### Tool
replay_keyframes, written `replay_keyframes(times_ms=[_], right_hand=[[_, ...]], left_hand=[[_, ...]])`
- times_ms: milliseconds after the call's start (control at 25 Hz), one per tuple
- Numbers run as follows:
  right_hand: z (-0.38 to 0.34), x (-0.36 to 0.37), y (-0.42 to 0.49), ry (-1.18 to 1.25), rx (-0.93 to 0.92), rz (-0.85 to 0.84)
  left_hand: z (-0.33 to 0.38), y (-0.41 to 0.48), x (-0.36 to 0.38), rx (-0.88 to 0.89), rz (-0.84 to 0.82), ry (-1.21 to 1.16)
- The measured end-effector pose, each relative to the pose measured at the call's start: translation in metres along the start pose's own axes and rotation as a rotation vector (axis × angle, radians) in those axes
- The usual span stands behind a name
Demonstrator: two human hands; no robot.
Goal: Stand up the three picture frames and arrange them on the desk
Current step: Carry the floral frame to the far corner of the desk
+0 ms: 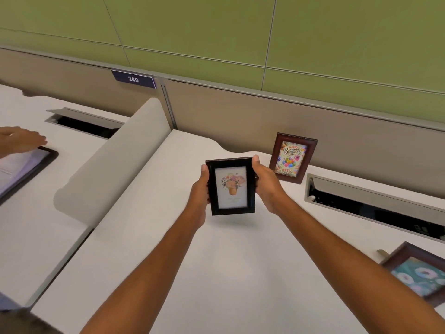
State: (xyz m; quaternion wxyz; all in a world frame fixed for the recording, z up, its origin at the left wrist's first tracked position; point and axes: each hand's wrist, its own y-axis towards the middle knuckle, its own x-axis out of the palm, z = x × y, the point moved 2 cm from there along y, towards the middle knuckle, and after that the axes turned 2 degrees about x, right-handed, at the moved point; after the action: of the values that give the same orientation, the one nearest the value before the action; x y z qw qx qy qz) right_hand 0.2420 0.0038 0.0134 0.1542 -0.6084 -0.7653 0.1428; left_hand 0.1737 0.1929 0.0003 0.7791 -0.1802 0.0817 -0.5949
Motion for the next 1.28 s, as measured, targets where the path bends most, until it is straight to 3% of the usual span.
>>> replay_keyframes(times_ms=[800, 1280], right_hand=[[-0.043, 0.142, 0.235, -0.037, 0.041, -0.155], [-0.045, 0.169, 0.28, -0.068, 0.025, -0.206]], left_hand=[[0.036, 0.208, -0.125, 0.075, 0.168, -0.052], [0.038, 0.258, -0.153, 0.105, 0.207, -0.041]])
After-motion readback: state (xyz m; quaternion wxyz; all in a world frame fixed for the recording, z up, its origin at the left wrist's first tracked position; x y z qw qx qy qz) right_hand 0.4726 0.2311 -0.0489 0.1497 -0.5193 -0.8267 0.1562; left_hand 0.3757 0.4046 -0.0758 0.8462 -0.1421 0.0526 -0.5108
